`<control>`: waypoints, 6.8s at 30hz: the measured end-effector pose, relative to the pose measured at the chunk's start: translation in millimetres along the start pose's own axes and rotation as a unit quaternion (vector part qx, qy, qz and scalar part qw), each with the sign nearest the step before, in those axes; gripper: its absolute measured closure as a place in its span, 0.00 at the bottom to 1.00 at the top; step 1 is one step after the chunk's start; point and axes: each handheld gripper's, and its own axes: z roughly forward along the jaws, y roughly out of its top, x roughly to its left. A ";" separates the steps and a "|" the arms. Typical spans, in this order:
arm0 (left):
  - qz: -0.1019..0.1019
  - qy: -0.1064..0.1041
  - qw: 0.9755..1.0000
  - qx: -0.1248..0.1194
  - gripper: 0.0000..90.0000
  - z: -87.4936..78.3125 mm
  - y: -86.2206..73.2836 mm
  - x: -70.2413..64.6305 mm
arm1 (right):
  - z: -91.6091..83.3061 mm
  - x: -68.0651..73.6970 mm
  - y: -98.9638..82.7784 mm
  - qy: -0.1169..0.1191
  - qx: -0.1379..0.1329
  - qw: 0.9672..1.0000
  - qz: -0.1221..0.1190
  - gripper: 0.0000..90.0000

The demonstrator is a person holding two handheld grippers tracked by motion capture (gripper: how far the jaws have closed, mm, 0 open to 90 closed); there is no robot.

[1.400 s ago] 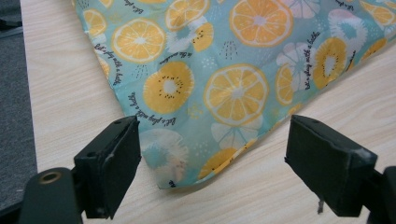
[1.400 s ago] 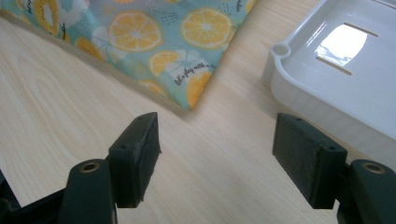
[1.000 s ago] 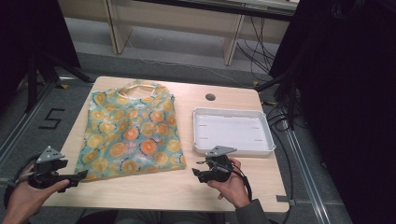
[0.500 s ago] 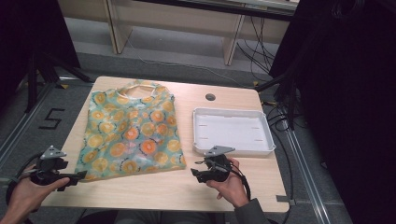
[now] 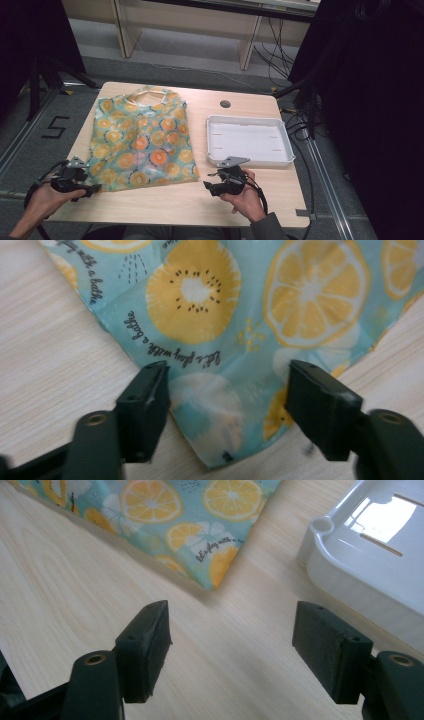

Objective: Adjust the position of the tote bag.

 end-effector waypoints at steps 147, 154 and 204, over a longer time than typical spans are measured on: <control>0.044 -0.073 0.995 0.056 0.98 -10.4 3.0 -46.7 | 86.4 2.9 50.8 -0.005 0.119 0.987 -0.105 1.00; 0.064 -0.089 0.993 0.051 0.98 -3.5 10.6 -66.4 | 97.1 -6.4 63.6 -0.015 0.108 0.991 -0.080 1.00; 0.088 -0.108 0.988 -0.061 0.65 -40.0 80.8 -88.3 | 69.1 64.8 68.3 0.066 0.070 0.995 -0.036 0.40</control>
